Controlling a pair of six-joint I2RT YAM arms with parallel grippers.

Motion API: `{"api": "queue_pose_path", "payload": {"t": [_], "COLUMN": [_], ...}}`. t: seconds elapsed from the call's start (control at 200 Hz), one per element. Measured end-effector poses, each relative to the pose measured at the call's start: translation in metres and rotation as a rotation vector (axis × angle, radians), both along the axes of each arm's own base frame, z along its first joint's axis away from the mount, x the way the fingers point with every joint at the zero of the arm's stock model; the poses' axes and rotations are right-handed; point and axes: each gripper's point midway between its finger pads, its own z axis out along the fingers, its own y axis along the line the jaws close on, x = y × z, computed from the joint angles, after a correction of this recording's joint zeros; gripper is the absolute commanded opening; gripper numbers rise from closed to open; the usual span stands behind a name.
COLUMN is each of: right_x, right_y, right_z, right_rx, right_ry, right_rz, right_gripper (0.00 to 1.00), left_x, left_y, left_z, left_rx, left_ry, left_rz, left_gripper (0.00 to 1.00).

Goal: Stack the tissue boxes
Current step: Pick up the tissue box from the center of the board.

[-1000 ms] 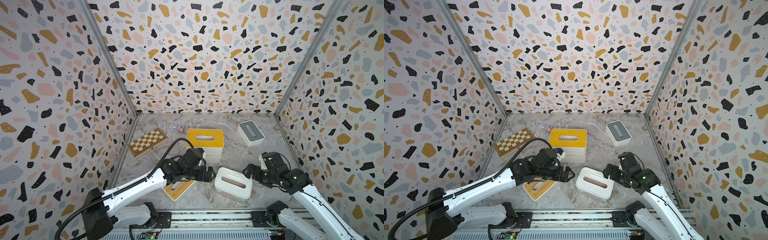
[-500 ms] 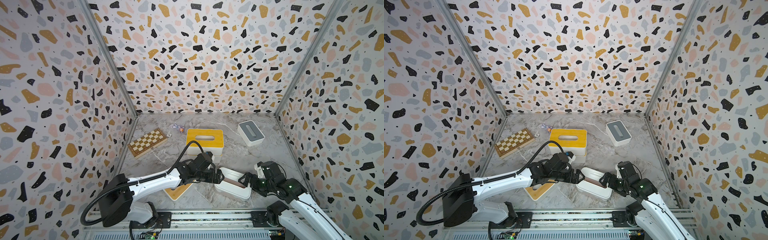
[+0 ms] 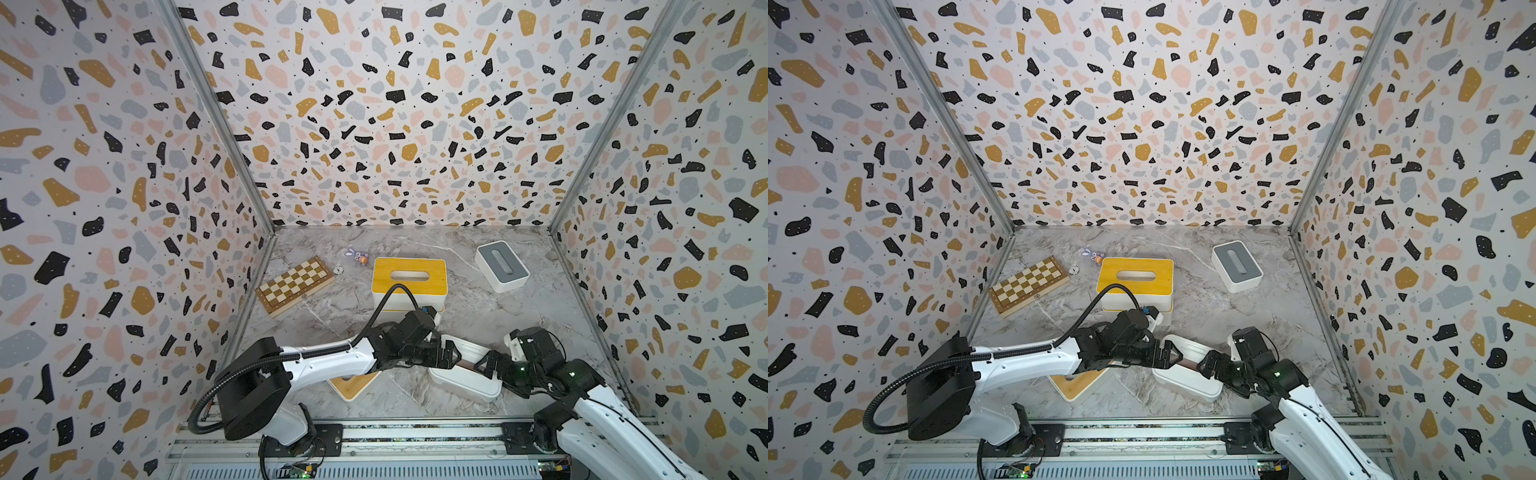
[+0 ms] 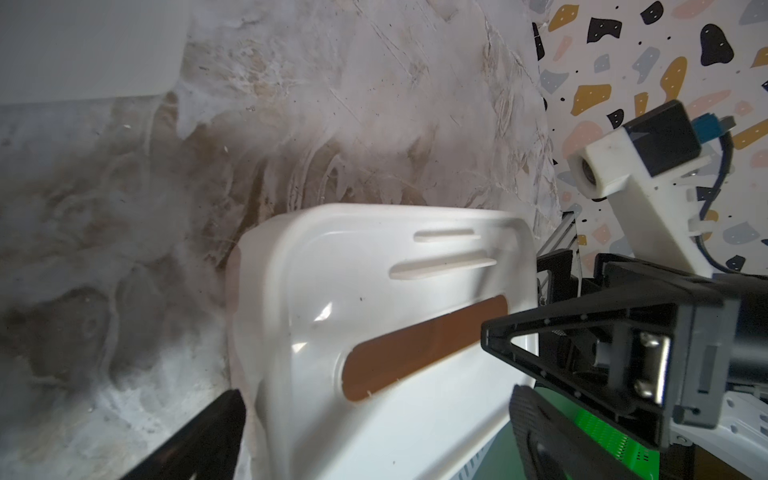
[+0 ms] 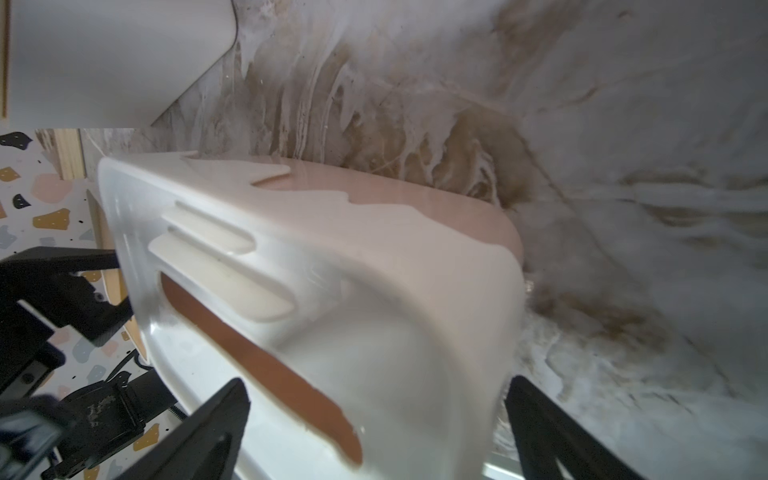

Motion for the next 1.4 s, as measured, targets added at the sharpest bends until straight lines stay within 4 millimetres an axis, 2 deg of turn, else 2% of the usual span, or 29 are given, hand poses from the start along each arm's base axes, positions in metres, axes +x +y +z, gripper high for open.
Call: {"api": "queue_pose_path", "payload": {"t": [0.365,0.491,0.566,0.711,0.896,1.206,1.402], "right_x": [0.002,0.002,0.002,0.003,0.0,-0.005,0.003], "right_y": [-0.001,-0.001,-0.001,0.0,0.002,0.006,0.006], "right_z": [-0.003,-0.004,-0.004,-0.004,-0.003,0.001,0.018], "right_rx": [-0.03,-0.039,-0.043,-0.042,-0.049,-0.069,-0.073], "right_ry": [0.002,0.002,-0.002,-0.004,0.005,0.007,-0.022], "right_rz": [0.018,0.026,0.028,0.025,0.041,0.047,0.032], "right_gripper": [0.81,0.81,0.75,0.75,0.73,0.71,0.7], "left_x": [-0.002,-0.005,-0.005,-0.006,-0.006,-0.002,-0.004], "left_y": [-0.001,-0.002,-0.003,-0.001,0.0,0.0,0.005], "left_z": [0.0,0.0,0.001,0.003,0.017,0.017,0.018], "left_rx": [-0.008,-0.01,-0.011,-0.012,-0.035,0.008,0.018], "left_ry": [0.027,0.036,0.041,0.048,0.032,0.038,0.049], "left_rz": [0.014,0.012,0.014,0.023,0.027,0.048,0.056], "left_gripper": [1.0,1.0,1.0,1.0,1.0,1.0,1.0]}}
